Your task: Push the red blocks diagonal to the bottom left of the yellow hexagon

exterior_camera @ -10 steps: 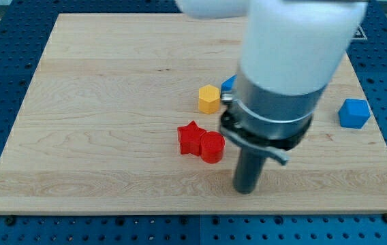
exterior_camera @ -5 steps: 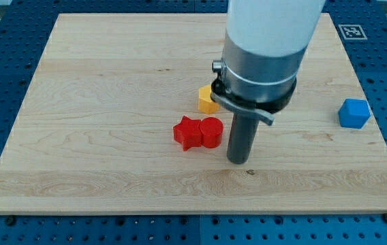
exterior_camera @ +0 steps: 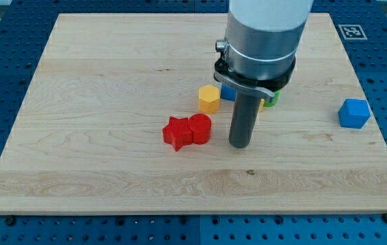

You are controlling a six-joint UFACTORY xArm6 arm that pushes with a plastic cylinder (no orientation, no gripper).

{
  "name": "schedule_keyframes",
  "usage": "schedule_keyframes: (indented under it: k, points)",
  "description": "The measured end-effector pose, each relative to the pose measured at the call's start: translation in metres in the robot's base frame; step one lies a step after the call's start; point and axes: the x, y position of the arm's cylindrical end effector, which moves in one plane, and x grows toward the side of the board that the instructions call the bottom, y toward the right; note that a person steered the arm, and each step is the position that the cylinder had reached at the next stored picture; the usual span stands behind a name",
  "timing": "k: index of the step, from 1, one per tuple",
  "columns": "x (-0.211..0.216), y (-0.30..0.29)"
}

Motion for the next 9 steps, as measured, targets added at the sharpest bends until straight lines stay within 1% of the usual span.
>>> schedule_keyframes:
  k: [1, 3, 5, 7, 8, 9]
  points:
    - [-0.003, -0.011]
    - [-0.035, -0.041]
    - [-0.053, -0.065]
    - [-0.057, -0.065]
    - [-0.058, -0.054]
    - [-0.046, -0.016]
